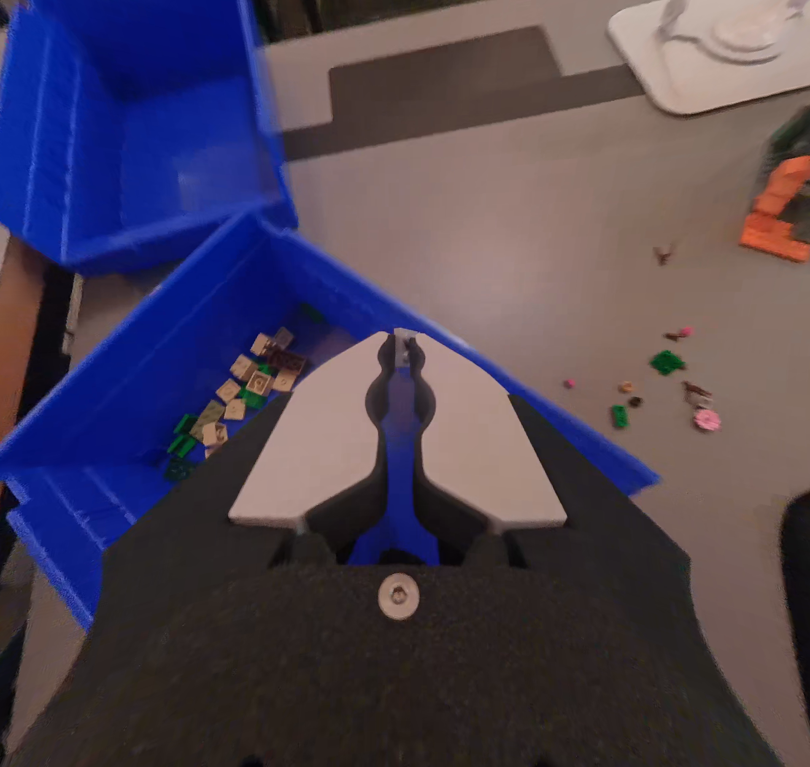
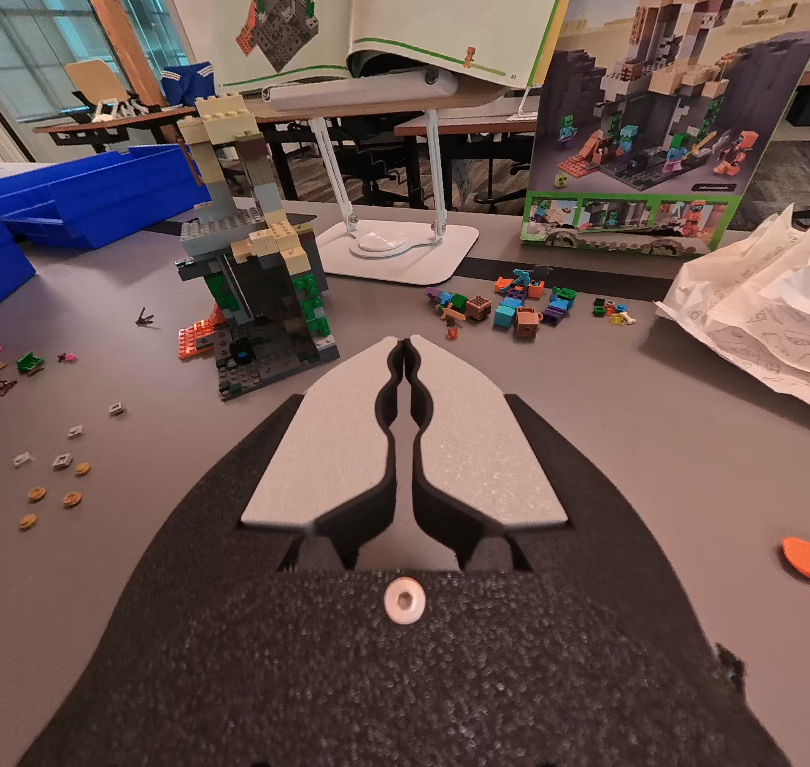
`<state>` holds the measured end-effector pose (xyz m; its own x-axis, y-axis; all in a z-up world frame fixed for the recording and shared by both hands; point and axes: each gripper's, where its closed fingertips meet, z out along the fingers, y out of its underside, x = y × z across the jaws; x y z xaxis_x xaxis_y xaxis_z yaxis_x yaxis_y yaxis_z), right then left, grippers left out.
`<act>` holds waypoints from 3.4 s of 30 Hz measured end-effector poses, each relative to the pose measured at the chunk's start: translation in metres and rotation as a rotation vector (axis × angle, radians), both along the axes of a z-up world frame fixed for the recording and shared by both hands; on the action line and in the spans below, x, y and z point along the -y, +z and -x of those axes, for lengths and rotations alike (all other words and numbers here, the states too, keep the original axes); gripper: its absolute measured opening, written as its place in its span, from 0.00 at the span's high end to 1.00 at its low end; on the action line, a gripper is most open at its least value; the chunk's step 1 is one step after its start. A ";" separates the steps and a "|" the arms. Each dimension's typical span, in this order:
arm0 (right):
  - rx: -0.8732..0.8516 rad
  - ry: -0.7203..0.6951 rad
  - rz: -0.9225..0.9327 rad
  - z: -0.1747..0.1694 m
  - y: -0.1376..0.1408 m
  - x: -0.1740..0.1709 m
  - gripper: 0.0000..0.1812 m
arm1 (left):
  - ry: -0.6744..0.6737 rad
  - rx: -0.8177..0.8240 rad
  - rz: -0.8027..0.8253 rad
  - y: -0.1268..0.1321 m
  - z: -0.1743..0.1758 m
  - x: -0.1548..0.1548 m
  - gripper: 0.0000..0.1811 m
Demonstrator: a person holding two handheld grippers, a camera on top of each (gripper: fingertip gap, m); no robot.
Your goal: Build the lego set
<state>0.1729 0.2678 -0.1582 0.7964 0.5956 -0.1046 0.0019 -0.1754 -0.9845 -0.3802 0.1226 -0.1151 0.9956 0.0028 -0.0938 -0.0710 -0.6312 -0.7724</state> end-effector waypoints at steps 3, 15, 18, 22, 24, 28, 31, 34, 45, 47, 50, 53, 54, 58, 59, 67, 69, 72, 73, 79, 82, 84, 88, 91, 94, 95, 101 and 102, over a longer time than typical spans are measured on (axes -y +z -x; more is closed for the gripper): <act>-0.001 0.002 -0.008 0.000 0.002 0.001 1.00 | -0.132 -0.023 -0.024 0.021 -0.048 -0.004 0.97; 0.003 -0.008 -0.025 -0.004 0.006 0.002 1.00 | -0.755 0.001 0.062 0.000 -0.272 -0.027 0.97; 0.006 -0.002 -0.027 -0.002 0.006 0.003 1.00 | -0.905 0.007 0.126 -0.021 -0.323 -0.026 0.97; 0.008 0.003 -0.027 -0.001 0.006 0.003 1.00 | -1.044 0.012 0.197 -0.049 -0.376 -0.031 0.97; 0.009 0.000 -0.030 -0.002 0.007 0.003 1.00 | -1.089 0.008 0.229 -0.062 -0.398 -0.034 0.97; 0.006 -0.004 -0.034 -0.003 0.008 0.003 1.00 | -1.152 0.010 0.317 -0.088 -0.431 -0.040 0.97; 0.007 0.000 -0.035 -0.003 0.008 0.004 1.00 | -1.183 0.012 0.381 -0.106 -0.444 -0.043 0.97; 0.005 0.002 -0.033 -0.003 0.008 0.004 1.00 | -1.209 0.025 0.443 -0.120 -0.450 -0.044 0.97; 0.011 0.019 -0.022 0.001 0.005 0.005 1.00 | -1.230 0.017 0.479 -0.132 -0.443 -0.049 0.91; 0.011 0.018 -0.023 0.001 0.005 0.005 1.00 | -1.220 0.026 0.437 -0.121 -0.439 -0.051 0.91; 0.003 0.020 -0.024 0.001 0.007 0.006 1.00 | -1.175 0.036 0.333 -0.096 -0.427 -0.056 0.91; 0.005 0.024 -0.027 0.002 0.007 0.007 1.00 | -1.087 0.040 0.170 -0.056 -0.403 -0.061 0.93; 0.005 0.027 -0.025 0.003 0.007 0.007 1.00 | -1.042 0.037 0.117 -0.041 -0.389 -0.064 0.93; -0.003 0.039 -0.022 0.006 0.008 0.009 1.00 | -0.807 -0.009 -0.068 0.019 -0.308 -0.072 0.96; -0.006 0.041 -0.022 0.006 0.008 0.009 1.00 | -0.736 -0.019 -0.100 0.033 -0.282 -0.073 0.97; -0.018 0.058 -0.032 0.009 0.014 0.013 1.00 | -0.018 -0.134 -0.093 0.044 -0.017 -0.066 0.95; -0.015 0.061 -0.035 0.010 0.014 0.015 1.00 | 0.102 -0.129 -0.022 0.015 0.034 -0.057 0.93; -0.011 0.065 -0.036 0.012 0.014 0.015 1.00 | 0.214 -0.173 0.106 -0.032 0.086 -0.042 0.90; -0.009 0.064 -0.035 0.011 0.013 0.015 1.00 | 0.223 -0.177 0.149 -0.048 0.094 -0.038 0.90; -0.013 0.062 -0.027 0.010 0.012 0.014 1.00 | 0.192 -0.232 0.239 -0.096 0.111 -0.040 0.88; -0.012 0.062 -0.032 0.010 0.013 0.014 1.00 | 0.155 -0.250 0.260 -0.106 0.109 -0.048 0.89; -0.010 0.063 -0.033 0.011 0.013 0.015 1.00 | 0.132 -0.260 0.300 -0.112 0.107 -0.052 0.89; -0.007 0.063 -0.030 0.010 0.012 0.014 1.00 | 0.149 -0.284 0.398 -0.124 0.113 -0.054 0.88; -0.006 0.061 -0.025 0.010 0.010 0.013 1.00 | 0.173 -0.286 0.454 -0.132 0.118 -0.054 0.89; -0.005 0.058 -0.027 0.009 0.010 0.013 1.00 | 0.197 -0.274 0.465 -0.133 0.120 -0.057 0.91; -0.006 0.058 -0.026 0.009 0.010 0.013 1.00 | 0.201 -0.268 0.468 -0.133 0.121 -0.057 0.91; -0.005 0.058 -0.022 0.009 0.009 0.013 1.00 | 0.211 -0.240 0.477 -0.135 0.122 -0.057 0.95; -0.004 0.058 -0.023 0.009 0.009 0.013 1.00 | 0.210 -0.245 0.476 -0.135 0.122 -0.057 0.95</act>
